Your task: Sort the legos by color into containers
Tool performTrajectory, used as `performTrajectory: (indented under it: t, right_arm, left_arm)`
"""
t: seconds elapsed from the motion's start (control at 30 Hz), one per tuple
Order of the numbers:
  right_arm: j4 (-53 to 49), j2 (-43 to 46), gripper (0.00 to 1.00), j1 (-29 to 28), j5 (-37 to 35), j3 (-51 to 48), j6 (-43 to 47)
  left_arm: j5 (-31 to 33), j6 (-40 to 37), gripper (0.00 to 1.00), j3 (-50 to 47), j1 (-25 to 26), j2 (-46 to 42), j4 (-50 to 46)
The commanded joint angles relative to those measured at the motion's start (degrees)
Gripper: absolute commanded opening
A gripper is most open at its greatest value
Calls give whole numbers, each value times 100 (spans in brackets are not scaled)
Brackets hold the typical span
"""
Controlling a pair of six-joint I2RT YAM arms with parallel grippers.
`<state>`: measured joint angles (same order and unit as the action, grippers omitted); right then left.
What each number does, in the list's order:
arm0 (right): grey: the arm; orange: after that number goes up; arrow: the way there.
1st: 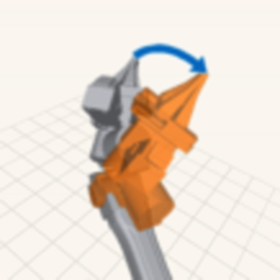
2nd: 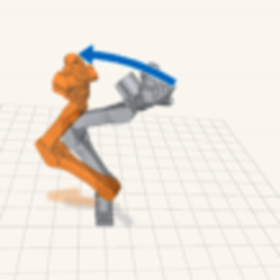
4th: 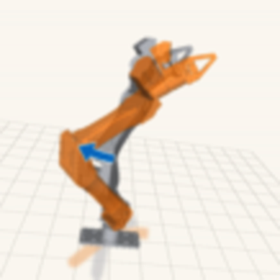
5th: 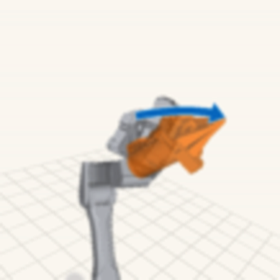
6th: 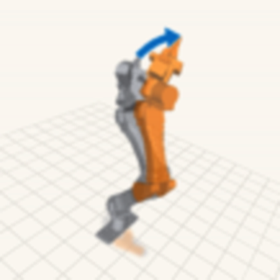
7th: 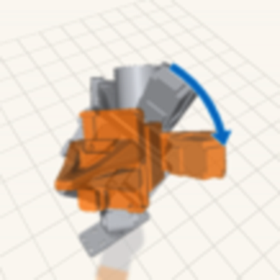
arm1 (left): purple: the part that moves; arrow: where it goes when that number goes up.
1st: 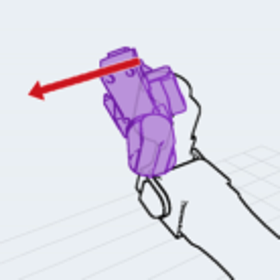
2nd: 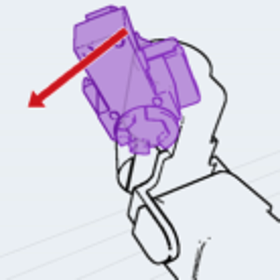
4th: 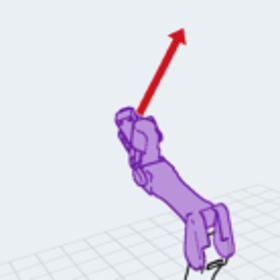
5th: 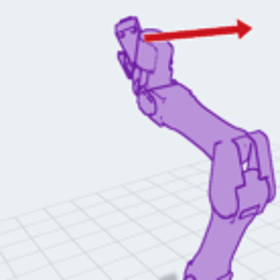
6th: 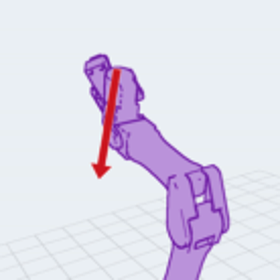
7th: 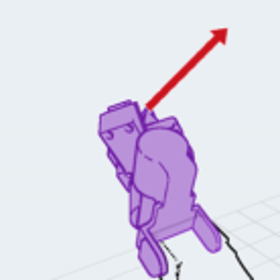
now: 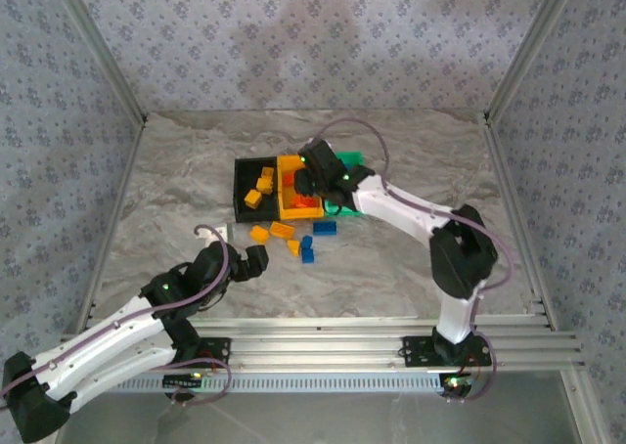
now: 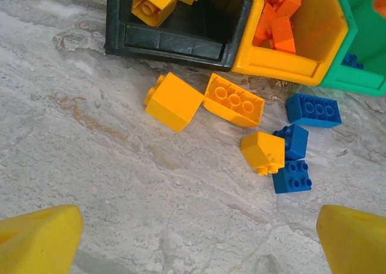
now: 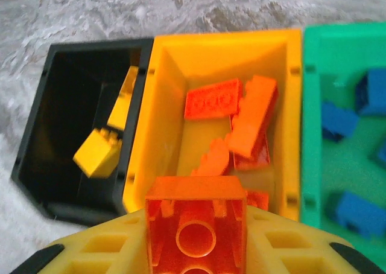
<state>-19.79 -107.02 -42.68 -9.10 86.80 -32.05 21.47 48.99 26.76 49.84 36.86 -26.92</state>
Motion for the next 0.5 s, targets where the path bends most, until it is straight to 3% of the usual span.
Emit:
performTrajectory:
  t: [0.0, 0.17, 0.23, 0.3, 0.47]
  right_arm:
    - [-44, -653, 38, 128, 197, 686, 152]
    - [11, -1290, 45, 283, 473, 1334, 0]
    - [98, -1364, 56, 295, 644, 1434, -9]
    - [120, -1314, 66, 284, 664, 1467, -29]
    - [280, -728, 70, 221, 610, 1114, 19]
  left_arm:
    - [49, 99, 99, -9, -54, -163, -182]
    - [24, 137, 99, -41, -54, -232, -174]
    - [8, 128, 100, -15, -54, -223, -182]
    - [14, 111, 100, 12, -49, -223, -199]
    - [43, 88, 99, 72, -58, -148, -154]
